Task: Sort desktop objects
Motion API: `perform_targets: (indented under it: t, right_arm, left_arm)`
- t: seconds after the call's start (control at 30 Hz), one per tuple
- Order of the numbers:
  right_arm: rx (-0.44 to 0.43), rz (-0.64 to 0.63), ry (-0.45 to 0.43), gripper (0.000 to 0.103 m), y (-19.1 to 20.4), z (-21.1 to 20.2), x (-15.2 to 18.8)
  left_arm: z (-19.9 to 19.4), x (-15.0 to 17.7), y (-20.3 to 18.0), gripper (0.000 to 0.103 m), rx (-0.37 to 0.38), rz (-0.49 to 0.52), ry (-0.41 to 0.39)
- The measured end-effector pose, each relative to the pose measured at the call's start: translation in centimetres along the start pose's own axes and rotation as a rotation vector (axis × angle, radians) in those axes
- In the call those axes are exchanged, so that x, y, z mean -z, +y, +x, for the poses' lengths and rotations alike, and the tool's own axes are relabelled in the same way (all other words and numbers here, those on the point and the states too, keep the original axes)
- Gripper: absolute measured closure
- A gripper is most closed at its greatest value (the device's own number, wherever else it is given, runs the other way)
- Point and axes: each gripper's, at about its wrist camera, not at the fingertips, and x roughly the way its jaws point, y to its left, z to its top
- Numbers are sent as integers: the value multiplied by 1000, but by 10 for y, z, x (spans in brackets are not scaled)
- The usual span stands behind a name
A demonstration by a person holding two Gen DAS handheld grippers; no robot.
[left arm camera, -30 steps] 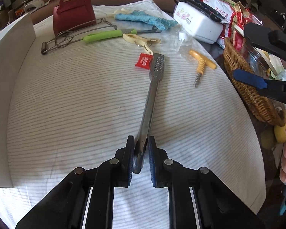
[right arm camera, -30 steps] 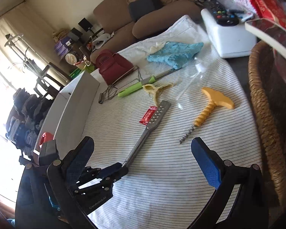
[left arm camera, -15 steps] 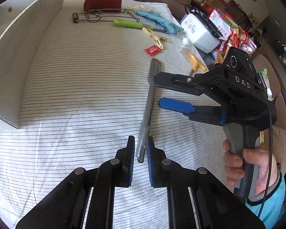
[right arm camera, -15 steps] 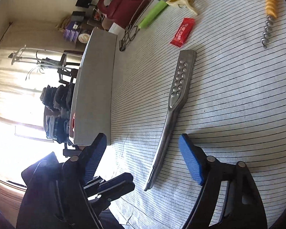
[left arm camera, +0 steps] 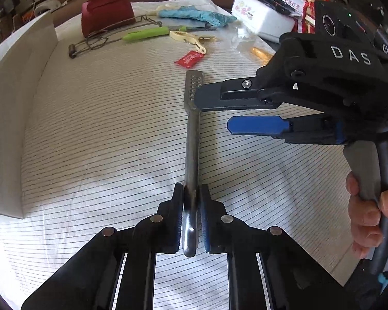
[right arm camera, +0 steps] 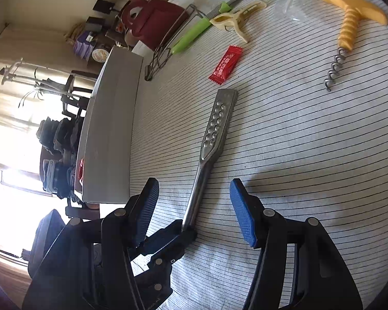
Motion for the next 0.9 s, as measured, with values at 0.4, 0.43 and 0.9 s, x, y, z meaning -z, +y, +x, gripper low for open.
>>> perform_targets:
  t: [0.4,0.43,0.9]
  right_arm:
    - [-126,83,51,60,-9,23,9]
    - [-122,83,44,73,-9,23,9]
    - [-314,202,-61,90,-22,8,10]
  left_arm:
    - [-23,15,18,92,270,-195,13]
    - [-23,16,16,92,267,-191,11]
    - [-39,55,81,40,485,-700,-155]
